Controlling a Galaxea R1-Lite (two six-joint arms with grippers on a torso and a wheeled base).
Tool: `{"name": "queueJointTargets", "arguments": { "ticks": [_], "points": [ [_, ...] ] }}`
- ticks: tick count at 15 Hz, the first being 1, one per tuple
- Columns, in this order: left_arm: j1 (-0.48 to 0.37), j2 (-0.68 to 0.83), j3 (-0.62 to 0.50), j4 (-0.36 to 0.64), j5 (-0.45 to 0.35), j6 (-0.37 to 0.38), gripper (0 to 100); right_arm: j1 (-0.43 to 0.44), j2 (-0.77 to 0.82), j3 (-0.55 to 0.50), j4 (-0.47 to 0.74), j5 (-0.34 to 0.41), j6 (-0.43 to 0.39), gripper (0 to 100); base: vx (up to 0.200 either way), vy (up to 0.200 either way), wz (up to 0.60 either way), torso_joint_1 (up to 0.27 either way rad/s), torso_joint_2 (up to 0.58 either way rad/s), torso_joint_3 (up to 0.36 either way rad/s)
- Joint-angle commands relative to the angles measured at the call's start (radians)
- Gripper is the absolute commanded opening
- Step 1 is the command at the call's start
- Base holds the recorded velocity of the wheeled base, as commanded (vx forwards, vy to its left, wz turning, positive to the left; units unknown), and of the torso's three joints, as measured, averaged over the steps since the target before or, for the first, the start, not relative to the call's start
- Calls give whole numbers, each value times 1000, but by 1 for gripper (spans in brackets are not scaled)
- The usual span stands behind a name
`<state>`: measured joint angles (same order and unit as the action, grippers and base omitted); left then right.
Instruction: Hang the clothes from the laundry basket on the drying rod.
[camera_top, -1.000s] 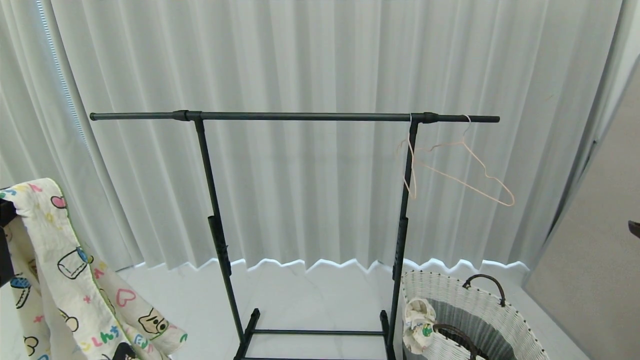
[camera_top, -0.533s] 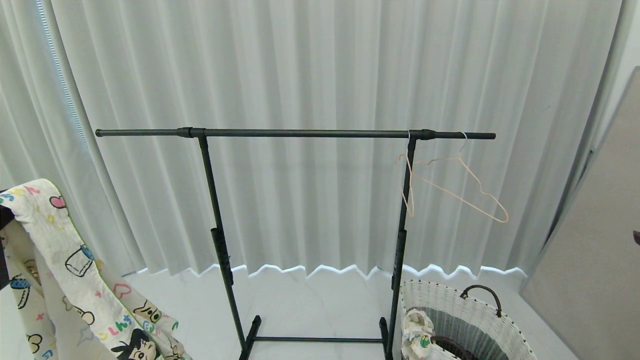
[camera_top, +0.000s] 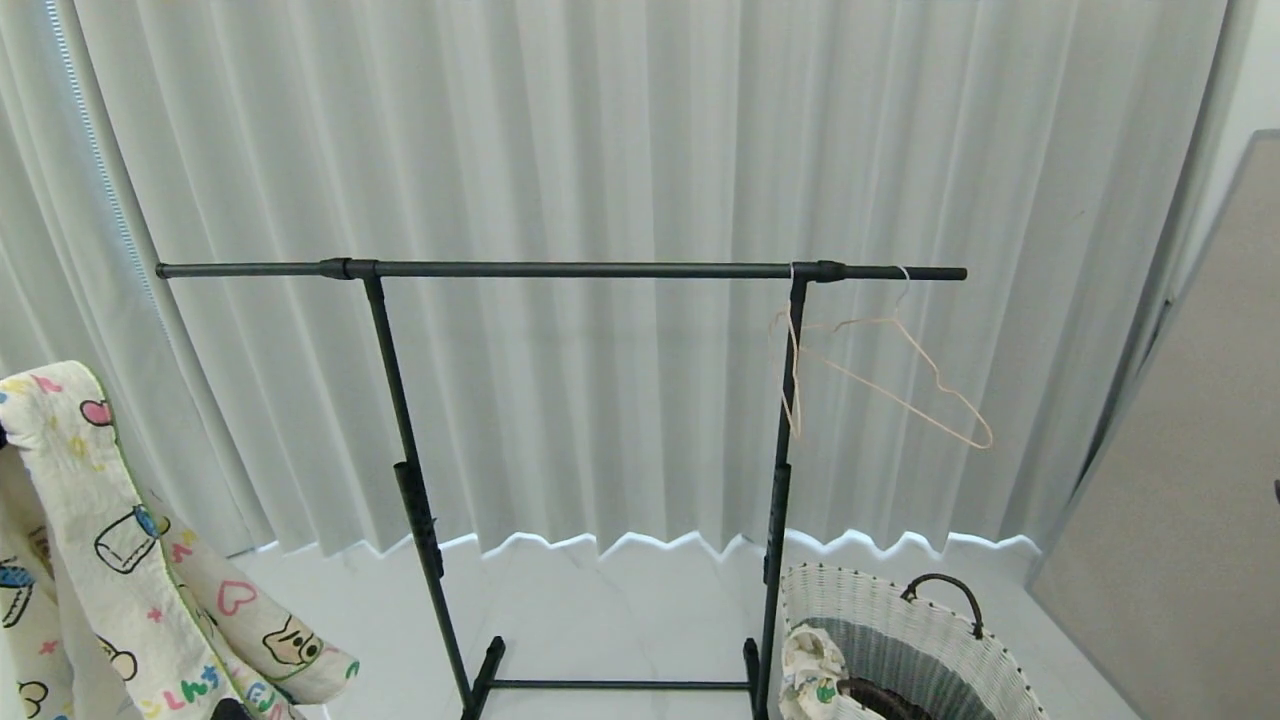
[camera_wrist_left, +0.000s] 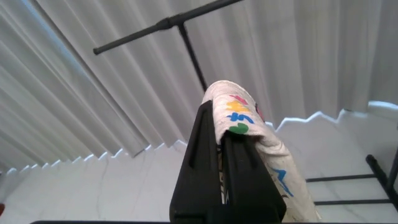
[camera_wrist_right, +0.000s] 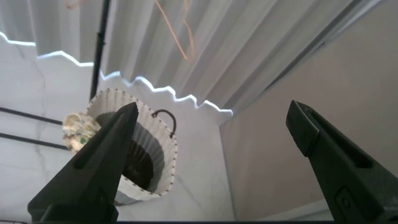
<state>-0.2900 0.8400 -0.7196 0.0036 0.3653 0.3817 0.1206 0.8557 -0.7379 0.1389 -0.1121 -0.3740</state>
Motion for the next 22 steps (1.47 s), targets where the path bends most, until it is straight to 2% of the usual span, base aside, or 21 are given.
{"name": "queueJointTargets", "arguments": {
  "ticks": [1, 6, 12, 17, 22],
  "points": [
    [-1, -15, 6, 1, 0, 0, 0, 1, -3, 9, -2, 0, 0, 100, 0, -200, 0, -7, 2, 2],
    [-1, -7, 12, 1, -2, -1, 0, 1, 0, 48, -65, 20, 1, 100, 0, -200, 0, 4, 4, 0],
    [0, -9, 25, 1, -2, -4, 0, 1, 42, 49, -76, 63, 3, 100, 0, 0, 0, 0, 0, 0],
    [3, -9, 25, 1, 1, 0, 0, 1, 121, 48, -177, 92, 3, 100, 200, 0, 0, 2, 2, 4],
    [3, -12, 25, 1, 1, 0, 0, 1, 158, 49, -185, 104, 4, 100, 200, 0, 0, 6, 5, -1]
  ]
}}
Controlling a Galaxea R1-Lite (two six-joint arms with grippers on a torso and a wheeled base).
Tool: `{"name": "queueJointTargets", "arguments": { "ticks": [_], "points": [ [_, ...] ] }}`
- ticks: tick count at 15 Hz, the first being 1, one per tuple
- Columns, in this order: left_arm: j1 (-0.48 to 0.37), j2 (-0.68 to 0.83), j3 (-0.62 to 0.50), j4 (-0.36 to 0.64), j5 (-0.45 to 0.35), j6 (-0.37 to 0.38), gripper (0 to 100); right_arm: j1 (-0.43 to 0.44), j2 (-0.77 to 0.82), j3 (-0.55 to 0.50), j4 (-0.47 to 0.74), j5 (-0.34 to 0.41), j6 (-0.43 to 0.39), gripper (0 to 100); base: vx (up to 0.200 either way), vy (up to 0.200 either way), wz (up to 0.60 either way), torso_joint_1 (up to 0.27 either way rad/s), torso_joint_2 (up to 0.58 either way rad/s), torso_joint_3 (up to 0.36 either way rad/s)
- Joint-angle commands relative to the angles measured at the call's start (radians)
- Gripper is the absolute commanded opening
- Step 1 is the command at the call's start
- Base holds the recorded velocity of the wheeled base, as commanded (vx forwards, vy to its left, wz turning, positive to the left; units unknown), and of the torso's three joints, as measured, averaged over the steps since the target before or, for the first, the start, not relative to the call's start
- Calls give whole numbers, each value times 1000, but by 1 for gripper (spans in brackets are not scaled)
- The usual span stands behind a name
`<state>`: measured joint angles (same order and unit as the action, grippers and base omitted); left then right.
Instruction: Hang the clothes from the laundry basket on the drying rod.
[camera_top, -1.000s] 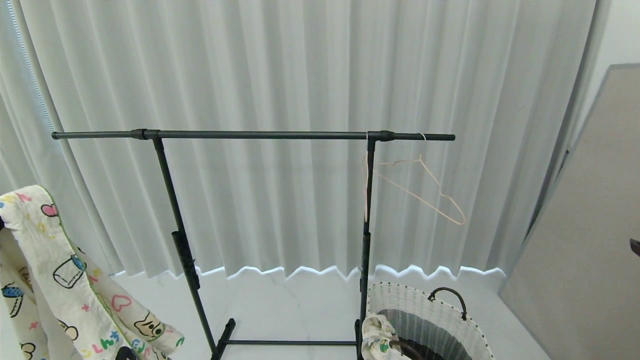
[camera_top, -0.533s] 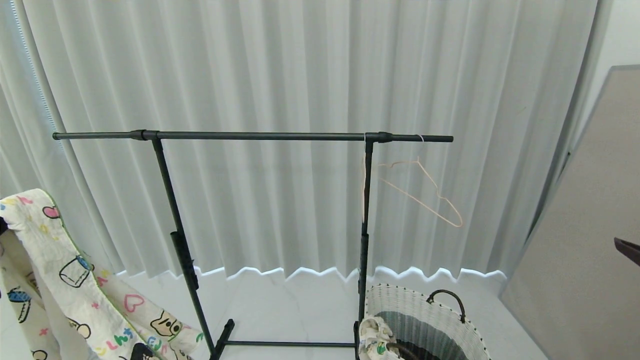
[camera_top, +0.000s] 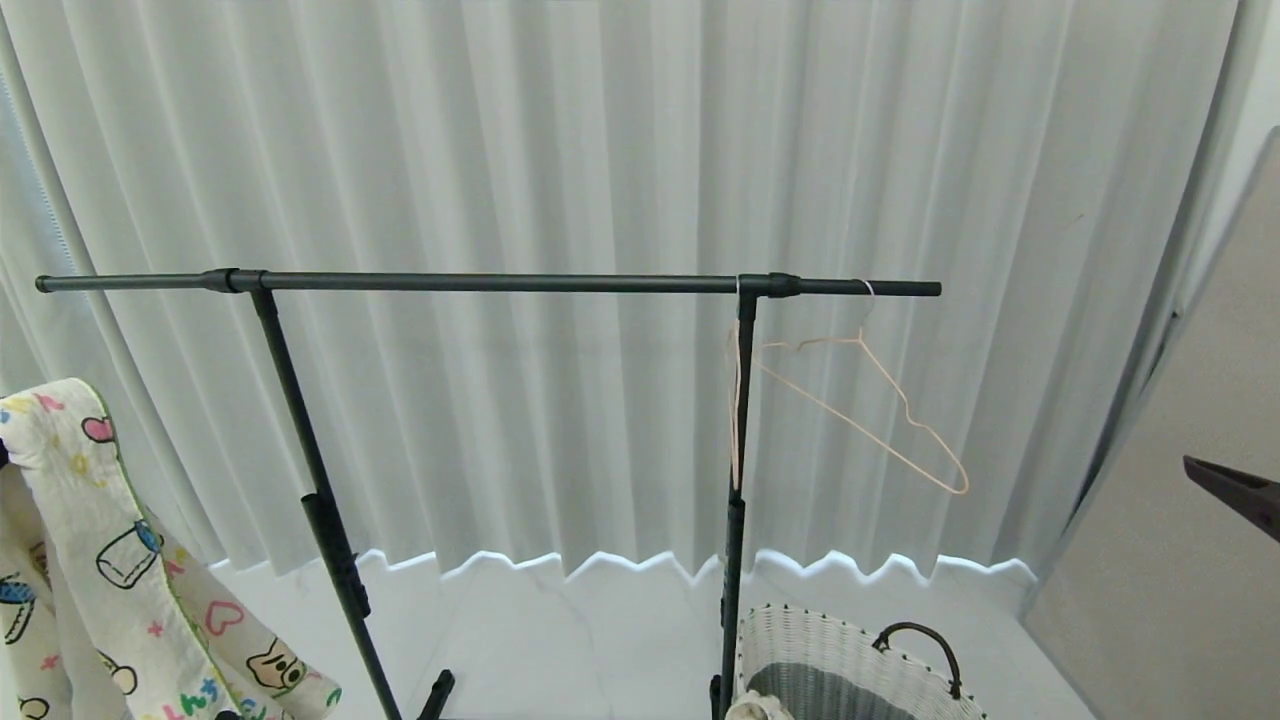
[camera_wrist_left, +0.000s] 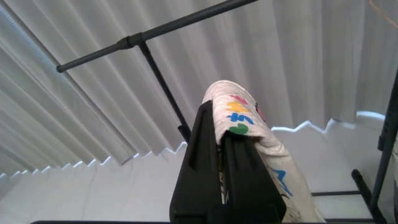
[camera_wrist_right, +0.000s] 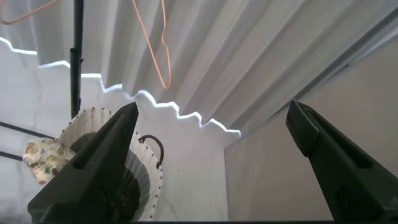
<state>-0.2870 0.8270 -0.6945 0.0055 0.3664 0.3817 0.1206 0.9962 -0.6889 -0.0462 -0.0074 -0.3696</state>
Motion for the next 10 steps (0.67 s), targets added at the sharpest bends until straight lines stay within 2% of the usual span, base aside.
{"name": "queueJointTargets", "arguments": {
  "ticks": [1, 5, 10],
  "points": [
    [0, 1, -2, -1, 0, 2, 0, 1, 25, 0, 0, 0, 0, 100, 200, 0, 0, 2, -2, 7],
    [0, -2, 0, -1, -1, 0, 0, 1, 82, -1, -9, 7, 6, 100, 200, 0, 0, 2, 4, 4],
    [0, -20, -2, -1, -1, -1, 0, -1, 239, -11, -103, 122, 14, 100, 0, 0, 0, 0, 0, 0]
  ]
}}
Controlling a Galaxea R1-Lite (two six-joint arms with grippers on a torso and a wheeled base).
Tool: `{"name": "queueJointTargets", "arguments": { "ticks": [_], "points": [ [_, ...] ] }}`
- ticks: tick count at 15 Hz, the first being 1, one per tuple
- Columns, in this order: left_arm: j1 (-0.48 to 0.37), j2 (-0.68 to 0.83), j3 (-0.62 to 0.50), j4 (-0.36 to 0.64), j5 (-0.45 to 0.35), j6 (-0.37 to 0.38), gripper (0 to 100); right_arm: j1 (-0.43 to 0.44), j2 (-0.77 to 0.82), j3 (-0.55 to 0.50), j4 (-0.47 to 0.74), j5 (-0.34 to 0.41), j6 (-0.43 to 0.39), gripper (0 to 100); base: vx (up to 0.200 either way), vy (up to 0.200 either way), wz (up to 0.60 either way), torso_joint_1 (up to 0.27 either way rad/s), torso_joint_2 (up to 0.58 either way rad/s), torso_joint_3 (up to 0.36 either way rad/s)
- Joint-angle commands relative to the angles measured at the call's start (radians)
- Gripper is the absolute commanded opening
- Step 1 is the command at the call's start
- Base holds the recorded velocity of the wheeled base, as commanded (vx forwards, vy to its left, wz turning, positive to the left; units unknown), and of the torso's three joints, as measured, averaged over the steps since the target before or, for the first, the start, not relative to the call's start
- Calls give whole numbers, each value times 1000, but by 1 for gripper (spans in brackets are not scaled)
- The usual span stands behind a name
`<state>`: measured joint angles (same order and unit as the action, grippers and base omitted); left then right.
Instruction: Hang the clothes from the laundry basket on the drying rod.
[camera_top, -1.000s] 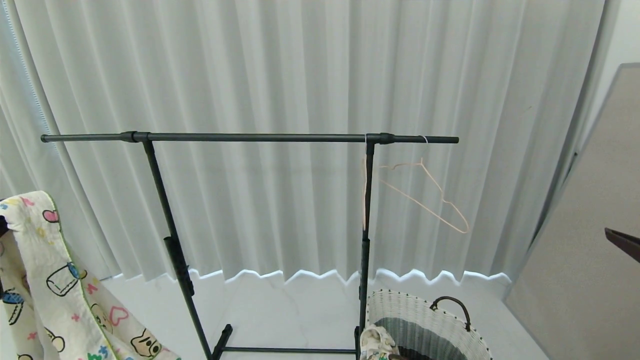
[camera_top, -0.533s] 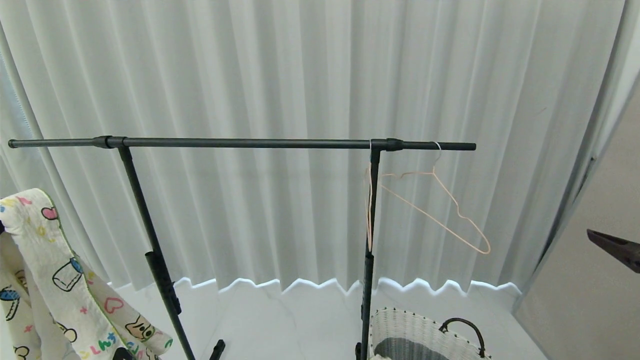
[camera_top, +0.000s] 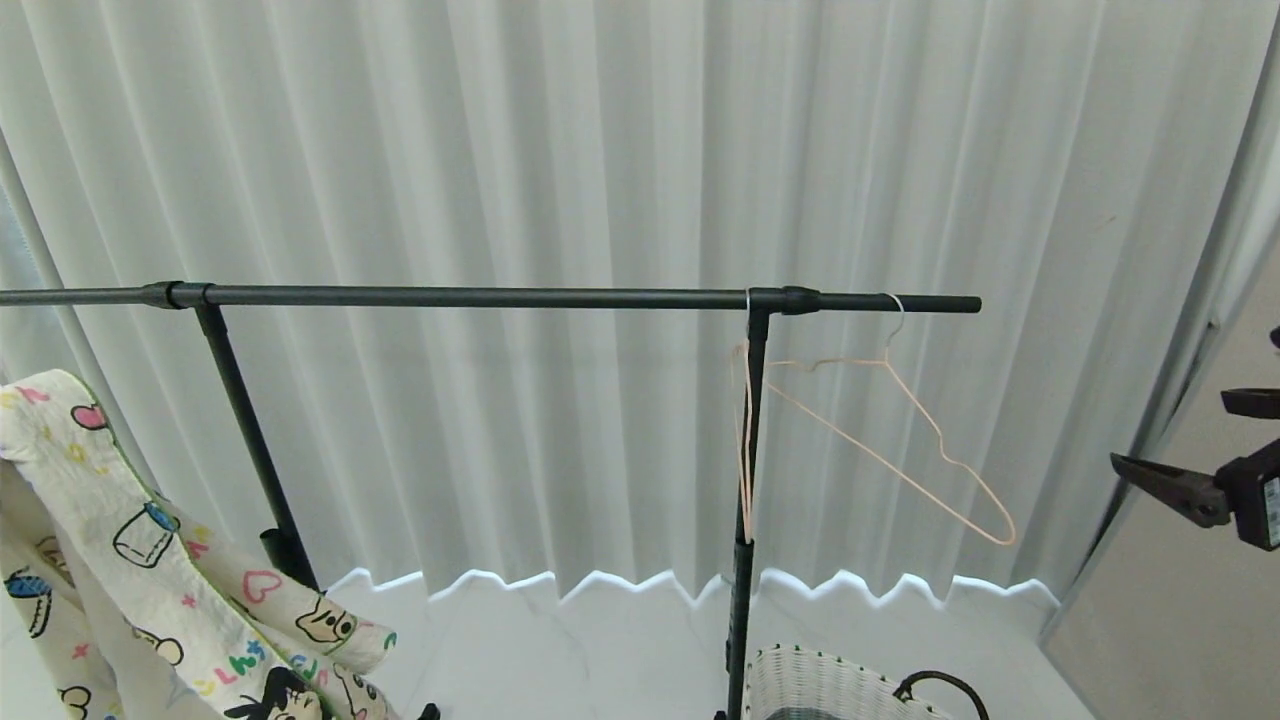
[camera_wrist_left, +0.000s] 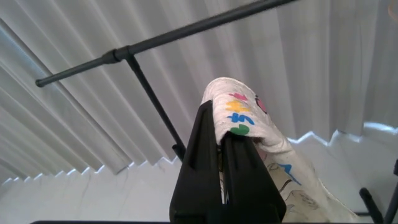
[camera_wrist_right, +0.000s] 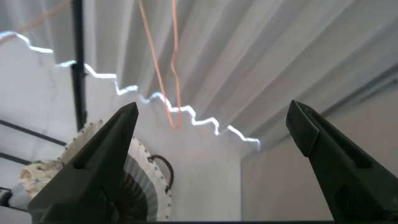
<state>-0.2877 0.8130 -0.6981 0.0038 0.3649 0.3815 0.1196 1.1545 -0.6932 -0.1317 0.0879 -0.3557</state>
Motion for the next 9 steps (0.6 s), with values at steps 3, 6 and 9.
{"name": "queueJointTargets", "arguments": {
  "ticks": [3, 6, 9],
  "points": [
    [1, -17, -1, -1, 0, -1, 0, 0, 248, -72, -75, 96, 12, 100, 0, 0, 0, 0, 0, 0],
    [1, -17, -9, -61, 0, 0, 0, -1, 427, -187, -123, 131, 14, 100, 0, 0, 0, 0, 0, 0],
    [4, -20, -14, -65, 5, -1, 0, -1, 579, -313, -121, 191, 12, 100, 0, 0, 0, 0, 0, 0]
  ]
}}
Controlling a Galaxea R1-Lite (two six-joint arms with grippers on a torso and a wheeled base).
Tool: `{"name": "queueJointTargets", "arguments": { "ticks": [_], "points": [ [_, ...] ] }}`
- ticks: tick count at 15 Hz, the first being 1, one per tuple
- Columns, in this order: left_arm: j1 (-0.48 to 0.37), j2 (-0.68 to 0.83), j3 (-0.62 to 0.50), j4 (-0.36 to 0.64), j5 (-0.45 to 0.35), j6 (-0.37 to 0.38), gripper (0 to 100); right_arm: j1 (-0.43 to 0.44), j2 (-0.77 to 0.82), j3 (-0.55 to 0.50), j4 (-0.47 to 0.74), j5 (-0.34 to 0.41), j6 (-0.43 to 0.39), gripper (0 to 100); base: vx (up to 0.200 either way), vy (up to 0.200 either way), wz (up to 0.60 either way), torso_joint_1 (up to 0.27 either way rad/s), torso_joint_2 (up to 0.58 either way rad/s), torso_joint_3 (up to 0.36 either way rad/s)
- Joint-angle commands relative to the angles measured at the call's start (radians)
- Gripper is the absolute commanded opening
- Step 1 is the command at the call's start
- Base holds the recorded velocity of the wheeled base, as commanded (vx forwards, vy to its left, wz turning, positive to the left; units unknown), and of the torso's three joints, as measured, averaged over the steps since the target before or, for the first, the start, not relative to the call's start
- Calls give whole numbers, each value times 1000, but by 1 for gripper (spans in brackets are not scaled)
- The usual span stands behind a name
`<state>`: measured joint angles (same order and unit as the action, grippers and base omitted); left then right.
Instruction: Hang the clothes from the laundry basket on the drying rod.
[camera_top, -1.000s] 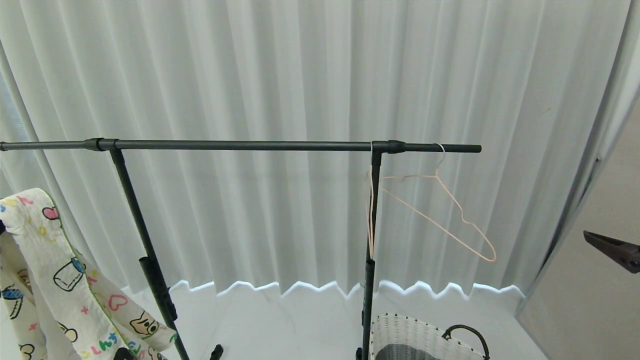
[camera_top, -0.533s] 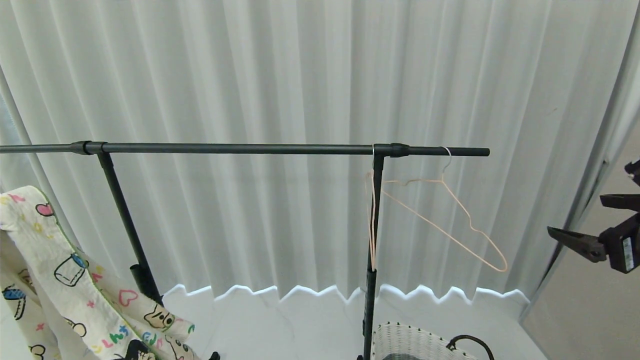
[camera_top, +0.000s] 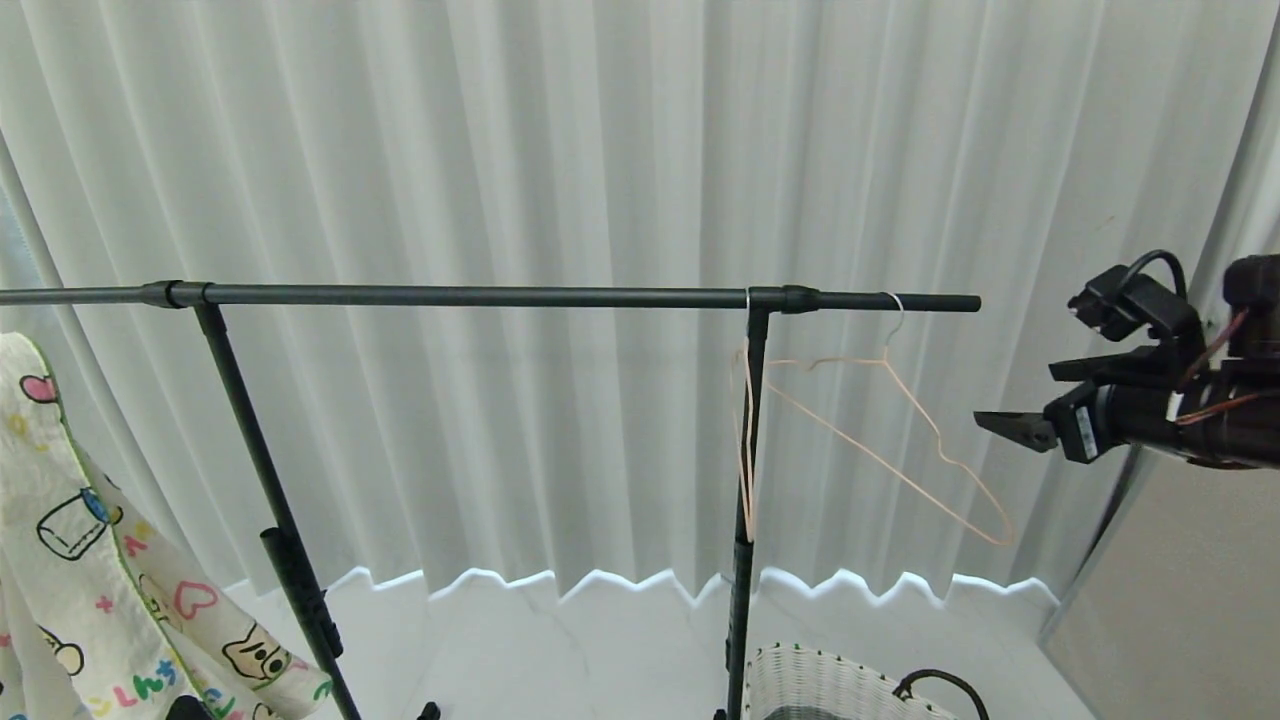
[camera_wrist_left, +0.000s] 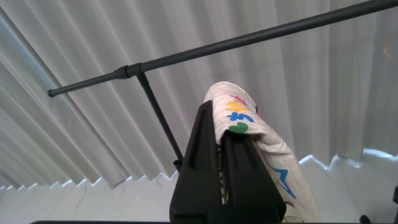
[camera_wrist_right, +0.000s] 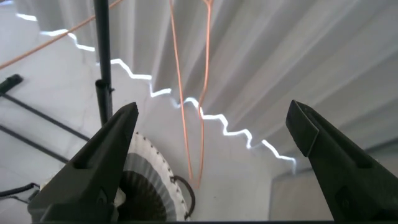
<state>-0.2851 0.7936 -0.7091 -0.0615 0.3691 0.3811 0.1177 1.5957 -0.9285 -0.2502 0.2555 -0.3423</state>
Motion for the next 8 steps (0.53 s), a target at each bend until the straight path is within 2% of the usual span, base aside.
{"name": "queueJointTargets", "arguments": {
  "ticks": [1, 4, 8],
  "points": [
    [1, -2, -3, 0, 5, -1, 0, 0, 184, -105, -3, 34, -1, 100, 0, 0, 0, 0, 0, 0],
    [27, -2, 4, 0, 27, -2, 0, -19, 291, -150, -1, 70, -1, 100, 0, 0, 0, 0, 0, 0],
    [121, -10, 36, 0, 39, -42, 0, -49, 398, -170, -1, 134, -3, 100, 0, 0, 0, 0, 0, 0]
  ]
}}
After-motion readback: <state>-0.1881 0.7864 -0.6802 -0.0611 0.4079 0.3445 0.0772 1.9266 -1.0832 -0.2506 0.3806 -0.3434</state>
